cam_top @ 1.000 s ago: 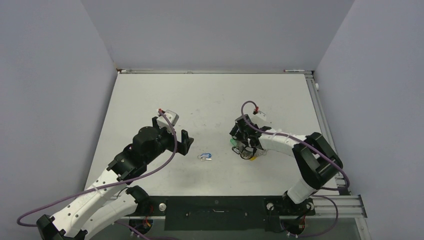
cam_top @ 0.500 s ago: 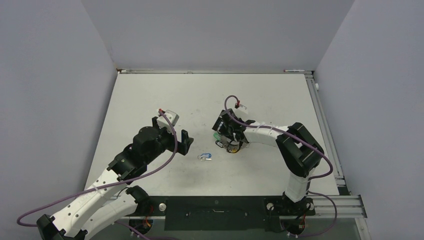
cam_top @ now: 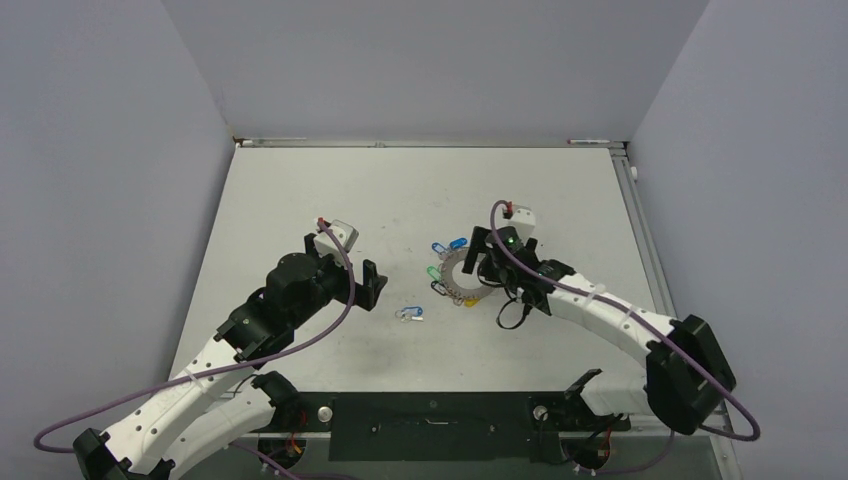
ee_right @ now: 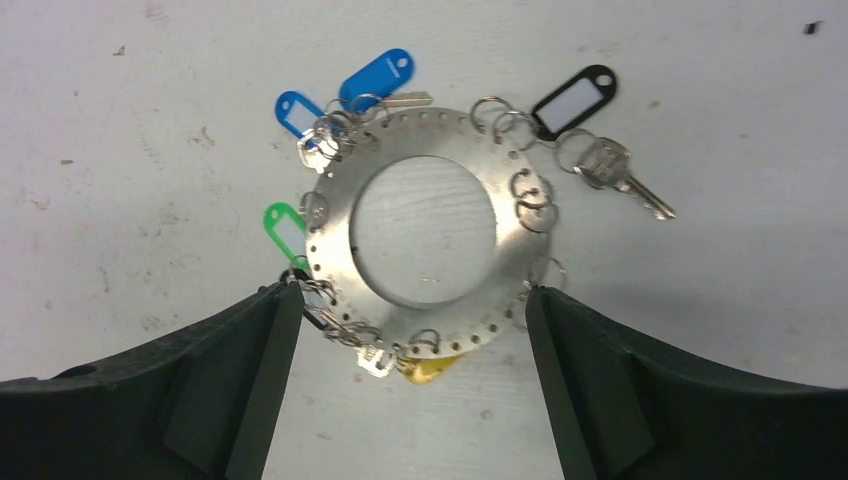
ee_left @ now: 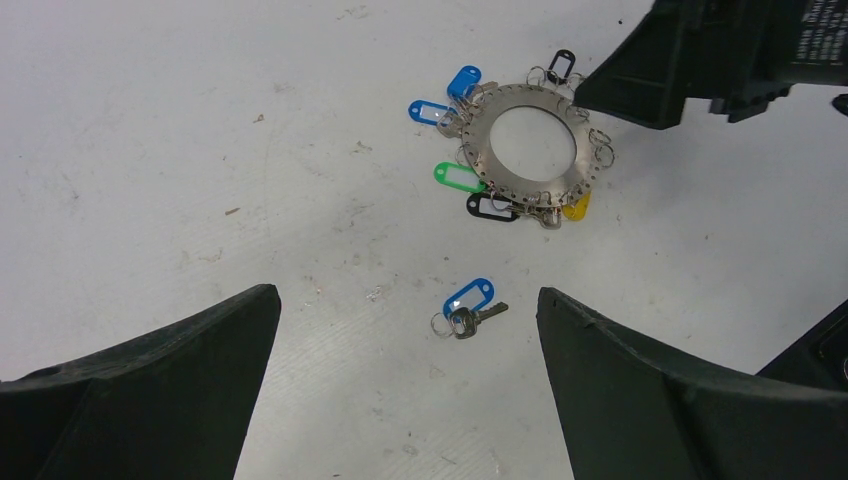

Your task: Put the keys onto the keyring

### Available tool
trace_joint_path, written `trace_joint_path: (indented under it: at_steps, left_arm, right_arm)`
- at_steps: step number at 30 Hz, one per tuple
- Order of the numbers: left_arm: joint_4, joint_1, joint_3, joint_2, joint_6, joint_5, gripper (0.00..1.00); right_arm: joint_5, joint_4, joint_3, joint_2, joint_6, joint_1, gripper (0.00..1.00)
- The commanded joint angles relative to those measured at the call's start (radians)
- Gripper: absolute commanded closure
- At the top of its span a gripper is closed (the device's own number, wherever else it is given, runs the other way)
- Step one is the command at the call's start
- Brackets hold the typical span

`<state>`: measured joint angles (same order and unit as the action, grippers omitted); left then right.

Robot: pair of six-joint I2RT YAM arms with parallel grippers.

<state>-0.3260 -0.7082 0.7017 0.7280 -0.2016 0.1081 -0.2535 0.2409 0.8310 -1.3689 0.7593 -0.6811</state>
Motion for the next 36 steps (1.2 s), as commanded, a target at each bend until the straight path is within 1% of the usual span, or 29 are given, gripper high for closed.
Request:
trace_joint_path:
  at_steps: [1,4,6,10,15,20,24,26,33,36]
  left_arm:
    - [0.016,-0.007,0.002,-0.002,0.006,-0.004,0.0]
    - [0.018,-0.007,0.004,0.006,0.007,-0.006,0.0]
    - [0.016,-0.007,0.005,0.01,0.008,-0.005,0.0]
    - [0.016,-0.007,0.005,0.021,0.011,0.003,0.0]
    - [0.015,-0.005,0.005,0.036,0.017,0.015,0.0]
    - [0.014,-0.004,0.009,0.063,0.021,0.02,0.0]
    - [0.01,0.002,0.016,0.089,0.024,0.02,0.0]
    - [0.01,0.005,0.019,0.099,0.025,0.018,0.05]
    - [0.008,0.016,0.025,0.121,0.025,0.011,0.05]
    - [0.008,0.02,0.027,0.125,0.026,0.01,0.05]
  right_arm:
    - [0.024,0.013,-0.125,0.185,-0.121,0.104,0.16]
    - [0.16,-0.014,-0.204,0.292,-0.162,0.223,0.2]
    - [0.236,-0.026,-0.226,0.308,-0.195,0.283,0.23]
    - [0.374,-0.039,-0.228,0.257,-0.243,0.345,0.28]
    - [0.533,-0.125,-0.249,0.158,-0.264,0.36,0.36]
    - [0.581,-0.162,-0.25,0.074,-0.286,0.364,0.39]
    - [0.594,-0.184,-0.251,0.047,-0.3,0.379,0.42]
    - [0.602,-0.194,-0.253,0.035,-0.306,0.391,0.44]
    - [0.648,-0.232,-0.263,-0.029,-0.317,0.423,0.47]
    - [0.678,-0.287,-0.268,-0.057,-0.313,0.425,0.48]
